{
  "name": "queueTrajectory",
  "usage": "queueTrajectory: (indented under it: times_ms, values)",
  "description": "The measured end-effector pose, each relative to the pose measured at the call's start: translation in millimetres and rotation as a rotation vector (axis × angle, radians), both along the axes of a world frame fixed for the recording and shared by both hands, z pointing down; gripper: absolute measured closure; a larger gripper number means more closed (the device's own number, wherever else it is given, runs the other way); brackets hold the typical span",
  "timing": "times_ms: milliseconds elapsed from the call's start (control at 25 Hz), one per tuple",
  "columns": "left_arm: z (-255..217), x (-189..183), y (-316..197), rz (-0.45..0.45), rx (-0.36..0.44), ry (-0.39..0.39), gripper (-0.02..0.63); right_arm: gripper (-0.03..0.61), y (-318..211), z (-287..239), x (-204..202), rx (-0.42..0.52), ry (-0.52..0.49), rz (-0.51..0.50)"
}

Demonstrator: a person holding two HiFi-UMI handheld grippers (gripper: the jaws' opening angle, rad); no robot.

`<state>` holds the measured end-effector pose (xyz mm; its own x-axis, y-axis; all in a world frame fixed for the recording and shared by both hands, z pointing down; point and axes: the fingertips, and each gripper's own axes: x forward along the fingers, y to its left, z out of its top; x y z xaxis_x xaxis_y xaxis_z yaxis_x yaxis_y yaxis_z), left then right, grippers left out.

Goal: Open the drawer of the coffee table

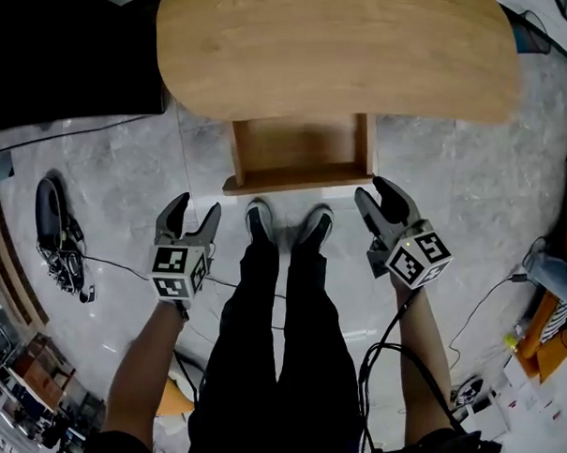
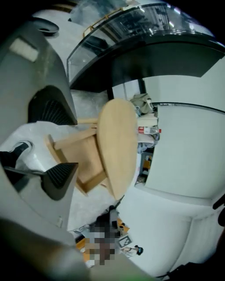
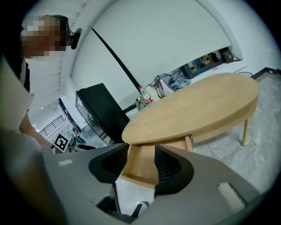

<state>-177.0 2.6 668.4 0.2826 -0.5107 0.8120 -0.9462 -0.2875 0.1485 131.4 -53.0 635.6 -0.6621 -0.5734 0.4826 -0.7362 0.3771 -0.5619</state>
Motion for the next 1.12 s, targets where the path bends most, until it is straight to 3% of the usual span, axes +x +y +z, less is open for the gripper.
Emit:
queueTrajectory:
  times_ms: [200, 320, 480, 720, 880, 1120]
  values:
    - [-113, 42, -58, 0.007, 0.18, 0.064, 0.334, 0.382, -34, -96, -39, 0.142, 0.005, -0.041]
    - [-179, 58, -84, 0.042, 0.282, 0.081, 0.334, 0.394, -54, -155, -42, 0.207, 0.027, 0.035]
    - [-237, 66, -99, 0.052, 0.33, 0.105, 0.334, 0.439, -64, -222, -40, 0.237, 0.034, 0.163]
    - [-323, 80, -103, 0.058, 0.415, 0.071, 0.392, 0.492, -51, -303, -65, 0.261, 0.069, 0.13]
    - [-400, 100, -112, 0.07, 0.531, 0.159, 0.448, 0.529, -53, -370, -68, 0.363, 0.096, 0.105]
    - [-510, 116, -124, 0.118, 0.697, 0.259, 0.511, 0.572, -71, -481, -57, 0.569, 0.107, 0.153]
